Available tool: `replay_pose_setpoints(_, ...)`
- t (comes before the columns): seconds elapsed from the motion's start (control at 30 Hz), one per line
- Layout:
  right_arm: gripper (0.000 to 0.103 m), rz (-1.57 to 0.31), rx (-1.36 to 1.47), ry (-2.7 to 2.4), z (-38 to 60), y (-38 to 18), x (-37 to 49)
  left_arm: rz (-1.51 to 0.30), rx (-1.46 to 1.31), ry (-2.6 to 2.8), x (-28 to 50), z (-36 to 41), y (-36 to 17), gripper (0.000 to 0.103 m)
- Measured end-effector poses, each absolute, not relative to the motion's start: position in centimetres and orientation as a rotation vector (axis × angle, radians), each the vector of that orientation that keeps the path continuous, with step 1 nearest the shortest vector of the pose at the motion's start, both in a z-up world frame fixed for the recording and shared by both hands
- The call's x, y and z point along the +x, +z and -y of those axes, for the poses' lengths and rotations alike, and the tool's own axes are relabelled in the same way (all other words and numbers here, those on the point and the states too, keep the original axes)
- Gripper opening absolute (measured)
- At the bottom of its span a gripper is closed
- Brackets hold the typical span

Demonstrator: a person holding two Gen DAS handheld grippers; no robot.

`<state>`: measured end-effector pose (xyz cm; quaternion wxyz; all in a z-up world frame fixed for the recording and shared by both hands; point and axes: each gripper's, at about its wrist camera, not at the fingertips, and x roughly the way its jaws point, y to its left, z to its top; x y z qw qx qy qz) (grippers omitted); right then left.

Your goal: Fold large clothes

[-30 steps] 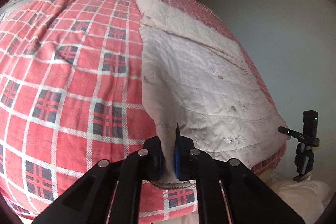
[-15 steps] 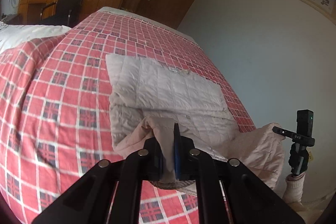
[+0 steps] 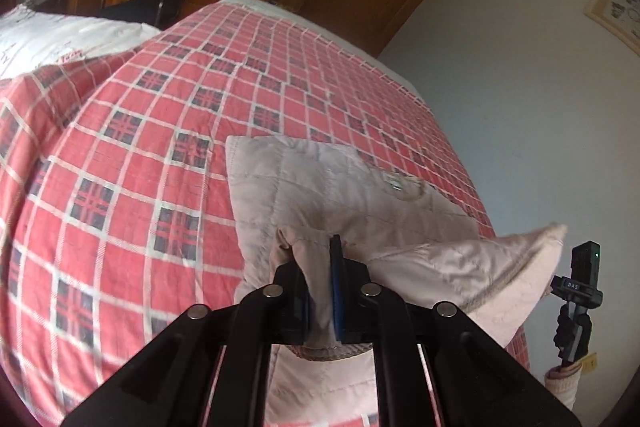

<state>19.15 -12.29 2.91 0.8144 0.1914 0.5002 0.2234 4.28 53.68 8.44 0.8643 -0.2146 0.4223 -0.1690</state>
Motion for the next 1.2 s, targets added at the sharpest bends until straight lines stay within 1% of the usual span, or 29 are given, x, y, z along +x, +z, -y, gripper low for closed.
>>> replay_pose_setpoints(0.13, 0.009, -1.110, 0.443, 0.460, 12.3, 0.8, 21.6, -0.940, -0.470, -0.337, 6.8, -53.5, 6.1, 0.008)
replay_pose_setpoints(0.33, 0.009, -1.160, 0.472, 0.437, 12.1, -1.5, 24.1, -0.988, -0.521, -0.330, 8.9, -53.8, 3.9, 0.010)
replay_pose_setpoints(0.37, 0.010, -1.166, 0.472, 0.435, 12.0, -1.7, 24.3, -0.996, -0.533, -0.335, 9.2, -53.9, 3.7, 0.012)
replay_pose_setpoints(0.47, 0.014, -1.178, 0.483, 0.437, 12.1, -1.6, 24.6, -1.019, -0.600, -0.367, 9.4, -54.8, 3.5, 0.013)
replay_pose_setpoints(0.5, 0.016, -1.177, 0.491, 0.443, 12.2, -1.5, 24.5, -1.022, -0.616, -0.381, 9.4, -55.0, 3.6, 0.016)
replay_pose_setpoints(0.6, 0.029, -1.169, 0.556, 0.486, 13.3, -0.8, 24.1, -1.022, -0.685, -0.442, 8.8, -56.0, 4.2, 0.027)
replay_pose_setpoints(0.63, 0.034, -1.165, 0.568, 0.495, 13.5, -0.6, 24.0, -1.010, -0.712, -0.460, 8.4, -56.5, 4.4, 0.034)
replay_pose_setpoints(0.67, 0.038, -1.161, 0.578, 0.503, 13.6, -0.4, 23.8, -0.997, -0.732, -0.465, 8.2, -56.9, 4.8, 0.038)
replay_pose_setpoints(0.7, 0.049, -1.159, 0.588, 0.509, 13.8, -0.3, 23.7, -0.976, -0.758, -0.466, 7.8, -57.7, 5.1, 0.044)
replay_pose_setpoints(0.73, 0.065, -1.150, 0.595, 0.510, 14.0, 0.0, 23.4, -0.957, -0.781, -0.466, 7.5, -58.4, 5.4, 0.044)
replay_pose_setpoints(0.77, 0.074, -1.133, 0.585, 0.491, 14.1, 0.4, 23.1, -0.948, -0.793, -0.461, 7.3, -58.9, 5.6, 0.044)
replay_pose_setpoints(0.8, 0.085, -1.102, 0.556, 0.451, 14.4, 1.0, 22.6, -0.942, -0.793, -0.442, 7.0, -59.6, 5.9, 0.044)
replay_pose_setpoints(0.97, 0.085, -1.061, 0.533, 0.464, 14.5, 1.9, 21.3, -0.944, -0.724, -0.387, 5.7, -60.4, 6.0, 0.044)
replay_pose_setpoints(1.2, 0.085, -1.104, 0.445, 0.434, 12.6, 0.3, 21.1, -1.004, -0.565, -0.368, 6.1, -57.0, 4.1, 0.049)
